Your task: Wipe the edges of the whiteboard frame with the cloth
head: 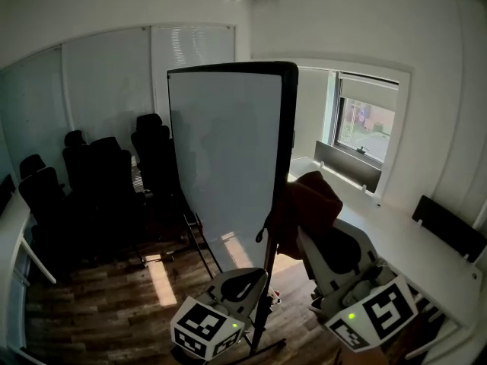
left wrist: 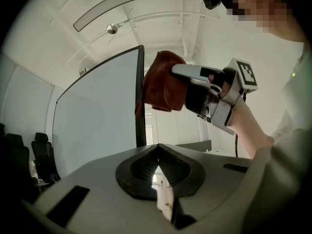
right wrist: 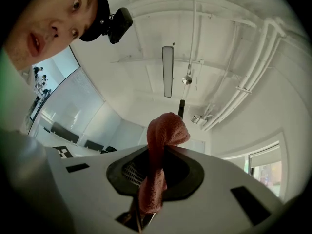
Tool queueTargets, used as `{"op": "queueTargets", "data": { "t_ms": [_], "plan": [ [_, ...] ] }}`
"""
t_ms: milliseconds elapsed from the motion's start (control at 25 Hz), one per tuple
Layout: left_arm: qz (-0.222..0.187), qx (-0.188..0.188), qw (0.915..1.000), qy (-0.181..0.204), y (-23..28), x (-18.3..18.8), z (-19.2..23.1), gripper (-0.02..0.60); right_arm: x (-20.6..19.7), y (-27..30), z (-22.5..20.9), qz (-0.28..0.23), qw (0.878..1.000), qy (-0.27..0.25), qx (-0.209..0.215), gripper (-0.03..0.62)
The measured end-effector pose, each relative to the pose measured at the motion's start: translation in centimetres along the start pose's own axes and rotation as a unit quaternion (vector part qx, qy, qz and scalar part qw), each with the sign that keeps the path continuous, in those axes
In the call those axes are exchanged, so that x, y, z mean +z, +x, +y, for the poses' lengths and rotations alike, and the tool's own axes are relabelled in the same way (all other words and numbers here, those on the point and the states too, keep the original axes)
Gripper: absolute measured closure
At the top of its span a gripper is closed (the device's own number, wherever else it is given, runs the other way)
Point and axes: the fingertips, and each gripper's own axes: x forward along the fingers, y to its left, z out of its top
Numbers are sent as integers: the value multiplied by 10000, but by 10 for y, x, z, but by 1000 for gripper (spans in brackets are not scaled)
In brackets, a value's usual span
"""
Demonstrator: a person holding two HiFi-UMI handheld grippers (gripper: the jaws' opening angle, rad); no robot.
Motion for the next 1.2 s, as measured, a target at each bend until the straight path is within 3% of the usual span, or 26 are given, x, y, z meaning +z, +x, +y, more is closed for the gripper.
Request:
{"op": "queueTargets", "data": {
  "t_ms": [200,680,1200],
  "plan": [
    [-18,-143,9998,151,13,13,5,572,31,26,-23,-256,9990,-373,-64,542],
    [-72,-243,9989,395,17,26,20,572,81,74,-66,-485,9964,-582,-369,542],
    [-109,-314,9990,290,23,16,21,572,60,75,-60,-99,9963,-735,-441,542]
  ]
}}
